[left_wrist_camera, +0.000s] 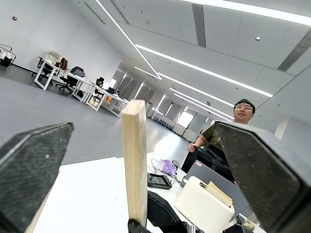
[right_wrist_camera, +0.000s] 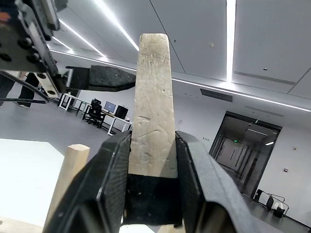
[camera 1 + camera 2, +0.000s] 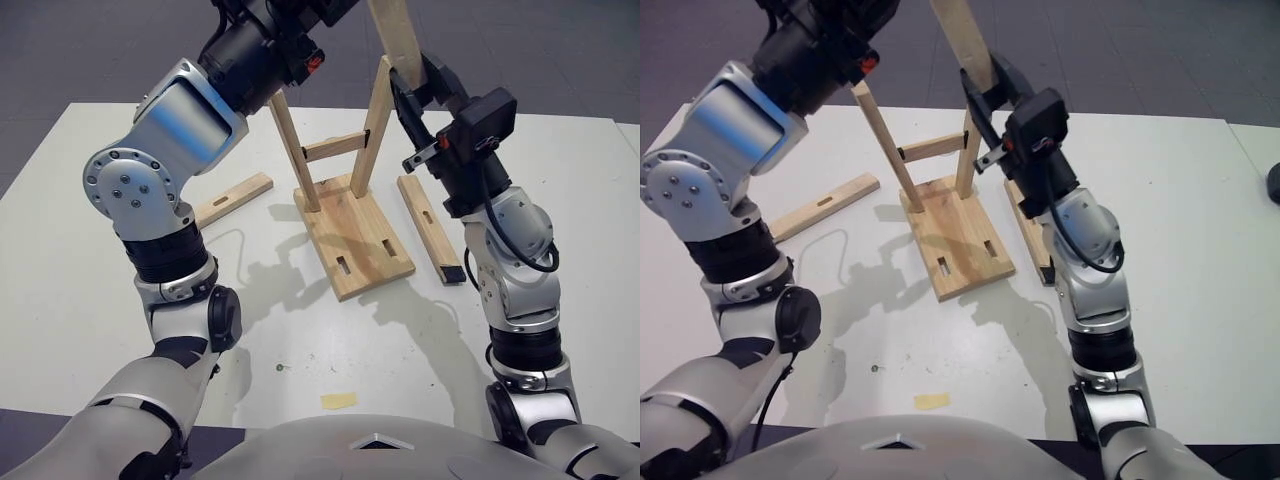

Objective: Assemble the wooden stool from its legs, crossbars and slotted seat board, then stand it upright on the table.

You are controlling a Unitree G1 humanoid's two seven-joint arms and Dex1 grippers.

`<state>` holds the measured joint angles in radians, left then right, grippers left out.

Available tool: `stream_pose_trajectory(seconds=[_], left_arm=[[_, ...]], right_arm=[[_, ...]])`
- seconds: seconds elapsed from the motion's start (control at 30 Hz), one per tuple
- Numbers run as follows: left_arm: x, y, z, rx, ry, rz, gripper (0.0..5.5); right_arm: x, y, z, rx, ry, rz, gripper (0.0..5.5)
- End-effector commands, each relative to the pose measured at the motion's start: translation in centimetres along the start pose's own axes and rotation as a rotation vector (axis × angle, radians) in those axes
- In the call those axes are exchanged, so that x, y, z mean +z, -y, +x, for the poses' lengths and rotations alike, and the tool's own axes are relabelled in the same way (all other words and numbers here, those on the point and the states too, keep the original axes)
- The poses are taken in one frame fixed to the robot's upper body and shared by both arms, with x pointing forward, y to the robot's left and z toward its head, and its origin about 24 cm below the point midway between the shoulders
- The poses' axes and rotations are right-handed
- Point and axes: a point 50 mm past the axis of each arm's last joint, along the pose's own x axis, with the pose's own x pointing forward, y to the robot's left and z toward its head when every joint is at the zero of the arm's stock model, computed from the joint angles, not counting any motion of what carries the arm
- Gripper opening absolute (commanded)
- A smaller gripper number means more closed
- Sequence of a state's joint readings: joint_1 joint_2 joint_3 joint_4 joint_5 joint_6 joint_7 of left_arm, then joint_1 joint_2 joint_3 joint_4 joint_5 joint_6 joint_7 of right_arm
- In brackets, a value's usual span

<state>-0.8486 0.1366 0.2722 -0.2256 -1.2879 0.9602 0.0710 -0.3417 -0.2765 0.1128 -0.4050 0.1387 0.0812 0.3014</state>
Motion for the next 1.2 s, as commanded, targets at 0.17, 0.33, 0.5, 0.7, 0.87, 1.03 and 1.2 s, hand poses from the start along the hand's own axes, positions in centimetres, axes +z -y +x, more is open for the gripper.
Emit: stream_pose_trajectory(seconds=[0.17, 0.33, 0.5, 0.7, 0.87, 1.03, 1.2], left_arm=[[-0.1, 0.2, -0.3, 0.000, -0.032, 0.058, 4.08], [0.2, 0.0, -0.4, 0.006, -0.029, 0.091, 3.22], [0.1, 0.0, -0.4, 0.005, -0.029, 0.093, 2.36], [0.4, 0.4, -0.4, -0.028, -0.019, 0.118, 1.45], [0.4, 0.5, -0.5, -0.063, -0.035, 0.140, 0.61], [1.8, 0.9, -0.6, -0.076, 0.032, 0.196, 0.42], [9.3, -1.1, -3.3, 0.172, 0.296, 0.461, 0.41]], right_arm=[[-0.3, -1.8, -0.3, 0.085, -0.024, 0.054, 1.30], [-0.5, -1.9, -0.3, 0.082, -0.031, 0.056, 1.30], [-0.5, -1.7, -0.5, 0.057, -0.035, 0.065, 1.30], [-0.5, -1.5, -0.6, 0.045, -0.039, 0.080, 1.30], [-0.5, -1.6, -0.6, 0.045, -0.041, 0.085, 1.30], [-0.7, -1.6, -0.7, 0.047, -0.057, 0.094, 1.78], [-1.2, -1.0, -1.1, 0.002, -0.091, 0.074, 2.53]])
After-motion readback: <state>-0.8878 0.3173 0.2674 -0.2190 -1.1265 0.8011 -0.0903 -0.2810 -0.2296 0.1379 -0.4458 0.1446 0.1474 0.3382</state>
